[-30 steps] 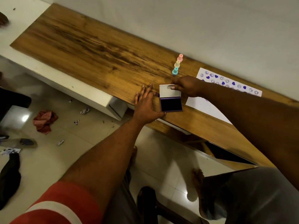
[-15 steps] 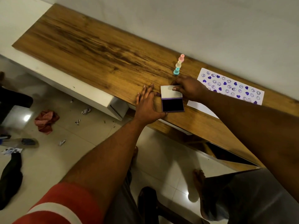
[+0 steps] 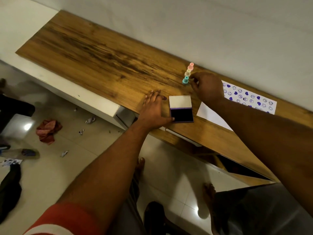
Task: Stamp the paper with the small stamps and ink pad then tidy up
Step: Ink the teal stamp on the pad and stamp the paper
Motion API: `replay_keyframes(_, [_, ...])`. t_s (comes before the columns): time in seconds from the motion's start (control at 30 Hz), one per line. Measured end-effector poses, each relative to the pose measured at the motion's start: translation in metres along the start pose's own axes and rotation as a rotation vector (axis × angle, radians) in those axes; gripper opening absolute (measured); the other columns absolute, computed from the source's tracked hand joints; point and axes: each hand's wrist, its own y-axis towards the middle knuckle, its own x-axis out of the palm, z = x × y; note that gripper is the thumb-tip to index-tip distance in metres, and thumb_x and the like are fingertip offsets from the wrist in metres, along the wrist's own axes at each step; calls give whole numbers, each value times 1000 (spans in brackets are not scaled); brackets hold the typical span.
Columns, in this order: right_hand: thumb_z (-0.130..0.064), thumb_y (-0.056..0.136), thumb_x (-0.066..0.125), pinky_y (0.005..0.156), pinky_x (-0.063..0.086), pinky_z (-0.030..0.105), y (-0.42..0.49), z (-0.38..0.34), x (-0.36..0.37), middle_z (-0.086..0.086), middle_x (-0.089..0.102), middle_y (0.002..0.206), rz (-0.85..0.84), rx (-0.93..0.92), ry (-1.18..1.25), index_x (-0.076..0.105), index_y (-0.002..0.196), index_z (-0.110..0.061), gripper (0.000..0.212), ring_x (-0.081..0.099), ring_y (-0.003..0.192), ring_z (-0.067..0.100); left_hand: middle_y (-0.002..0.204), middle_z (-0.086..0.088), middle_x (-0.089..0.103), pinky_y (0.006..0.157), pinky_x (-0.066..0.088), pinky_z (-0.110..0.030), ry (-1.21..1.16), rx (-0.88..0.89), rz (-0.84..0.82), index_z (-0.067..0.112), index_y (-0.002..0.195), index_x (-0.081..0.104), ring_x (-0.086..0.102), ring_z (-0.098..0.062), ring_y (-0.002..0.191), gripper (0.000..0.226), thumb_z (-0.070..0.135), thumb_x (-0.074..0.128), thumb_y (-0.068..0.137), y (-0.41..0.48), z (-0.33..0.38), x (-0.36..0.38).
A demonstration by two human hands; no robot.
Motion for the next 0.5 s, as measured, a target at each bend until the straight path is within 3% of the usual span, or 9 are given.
replay_keyframes(0.1, [-43,101,50,77,53,38,14,-5,4,9,73,105,-28,15,-98,68,125,-21,38,68,93,31,157,-6,42,125,25,-45,-41,-41,98,20,150,43,33,-27,148,92,64,77,77,4,-5,-13])
replay_keyframes(0.2, [-38,101,57,81,51,38,26,-12,12,16,73,108,-89,46,-129,70,123,-15,35,68,95,35,146,-4,54,115,37,-42,-53,-86,171,19,150,47,44,-25,137,82,56,76,82,6,-10,-18])
replay_keyframes(0.33, [-38,98,63,84,52,37,36,-23,21,14,74,108,-127,111,-111,74,118,-15,32,67,98,33,132,2,63,106,41,-39,-43,-132,233,21,145,53,50,-22,127,70,53,72,86,9,-15,-17])
replay_keyframes(0.5, [-35,97,67,86,56,37,40,-48,27,12,74,109,-140,136,-45,74,118,-12,32,68,100,29,131,3,62,110,40,-47,-24,-194,207,24,144,55,50,-23,127,63,52,70,89,10,-18,-17])
